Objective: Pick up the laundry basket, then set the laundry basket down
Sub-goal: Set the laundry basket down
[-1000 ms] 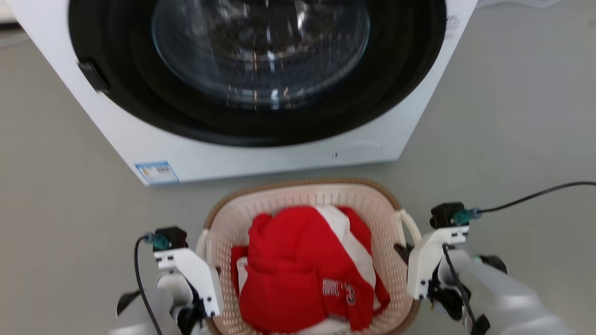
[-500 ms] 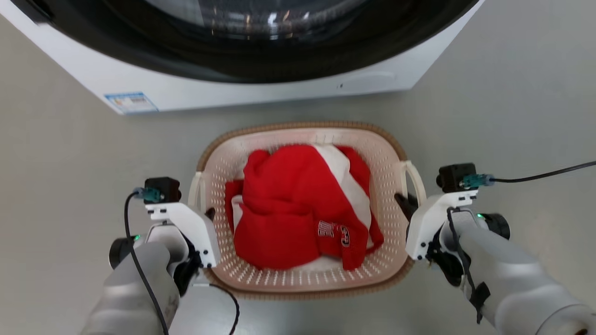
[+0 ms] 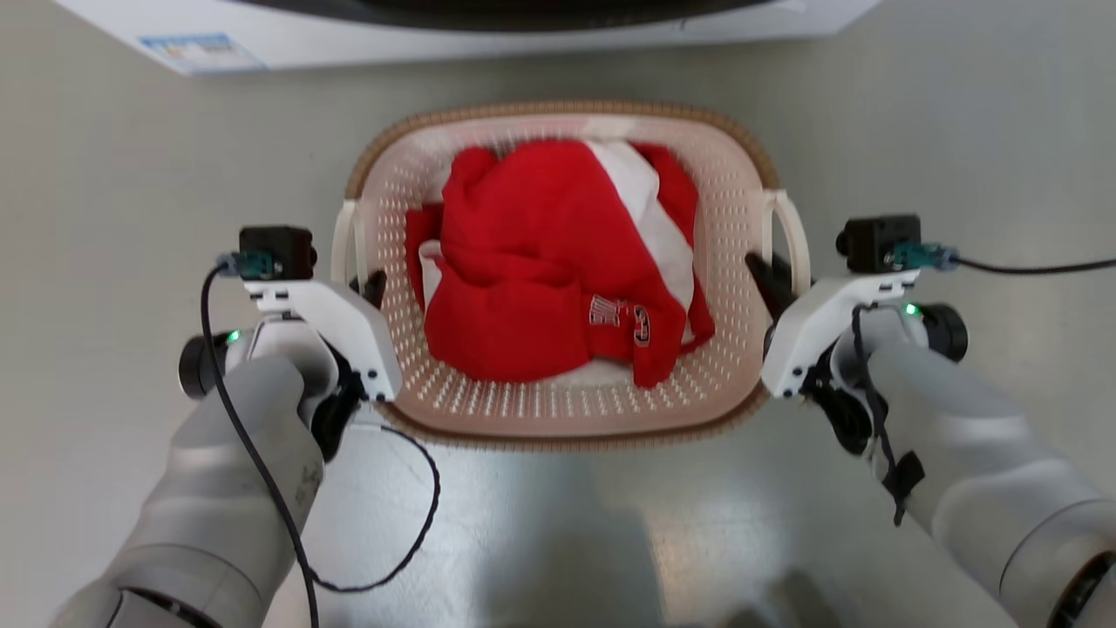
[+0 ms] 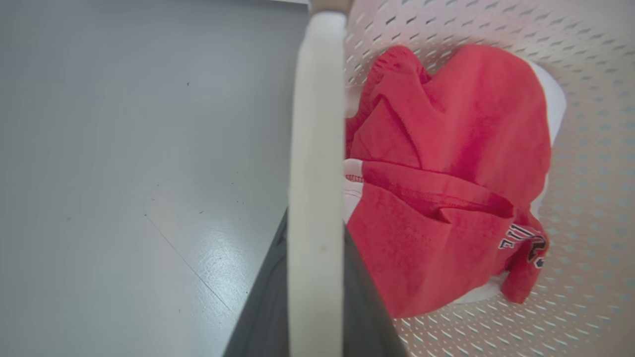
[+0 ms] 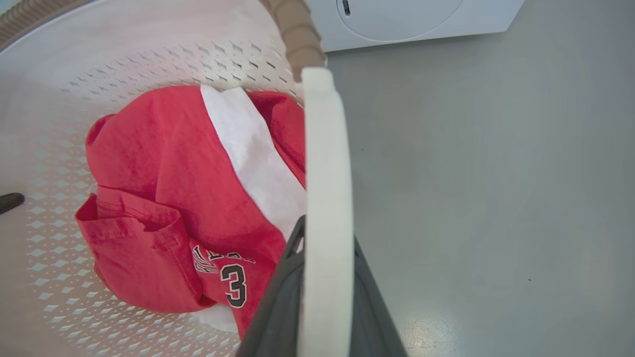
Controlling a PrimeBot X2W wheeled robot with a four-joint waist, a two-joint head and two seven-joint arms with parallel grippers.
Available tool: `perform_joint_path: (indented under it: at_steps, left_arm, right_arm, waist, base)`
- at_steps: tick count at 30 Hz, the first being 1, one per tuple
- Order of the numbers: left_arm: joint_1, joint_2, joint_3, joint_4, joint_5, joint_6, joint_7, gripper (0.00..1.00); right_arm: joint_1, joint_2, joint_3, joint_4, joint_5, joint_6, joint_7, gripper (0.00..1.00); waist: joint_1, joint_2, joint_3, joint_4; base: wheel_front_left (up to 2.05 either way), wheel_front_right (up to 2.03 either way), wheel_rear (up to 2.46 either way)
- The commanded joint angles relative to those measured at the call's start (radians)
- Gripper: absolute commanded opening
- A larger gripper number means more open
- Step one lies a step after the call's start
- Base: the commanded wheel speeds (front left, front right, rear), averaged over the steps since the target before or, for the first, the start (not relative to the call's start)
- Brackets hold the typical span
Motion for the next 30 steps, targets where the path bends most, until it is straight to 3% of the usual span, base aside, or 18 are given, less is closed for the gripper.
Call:
perform_joint_path:
  at_steps: [1, 22, 23, 25, 26, 30]
  left_arm:
    - [-0.029, 0.051, 0.016, -0.002, 0.012, 0.012, -0.017, 0.0]
    - [-0.11, 0.03, 0.006, 0.002, 0.015, 0.031, -0.061, 0.0]
    - [-0.111, 0.029, 0.006, 0.002, 0.014, 0.032, -0.061, 0.0]
    - [-0.112, 0.028, 0.005, 0.002, 0.013, 0.032, -0.061, 0.38]
    - [-0.112, 0.028, 0.004, 0.002, 0.013, 0.031, -0.061, 1.0]
    - [-0.111, 0.027, 0.005, 0.002, 0.007, 0.03, -0.051, 1.0]
  right_arm:
    - [0.023, -0.016, 0.014, 0.01, 0.002, 0.008, -0.015, 0.0]
    - [-0.05, -0.028, 0.035, 0.026, 0.023, 0.008, -0.059, 0.0]
    - [-0.053, -0.027, 0.031, 0.029, 0.026, 0.008, -0.061, 0.13]
    - [-0.057, -0.022, 0.025, 0.033, 0.028, 0.008, -0.064, 0.67]
    - [-0.058, -0.02, 0.024, 0.035, 0.029, 0.008, -0.066, 1.0]
    - [-0.061, -0.017, 0.014, 0.039, 0.028, 0.008, -0.069, 1.0]
  waist:
    - [0.0, 0.0, 0.051, 0.008]
    - [0.0, 0.0, 0.184, 0.036]
    - [0.0, 0.0, 0.185, 0.036]
    - [0.0, 0.0, 0.187, 0.035]
    - [0.0, 0.0, 0.188, 0.035]
    - [0.0, 0.0, 0.19, 0.037]
  base:
    - [0.0, 0.0, 0.0]
    - [0.0, 0.0, 0.0]
    - [0.0, 0.0, 0.0]
    - [0.0, 0.0, 0.0]
    - [0.0, 0.0, 0.0]
    - [0.0, 0.0, 0.0]
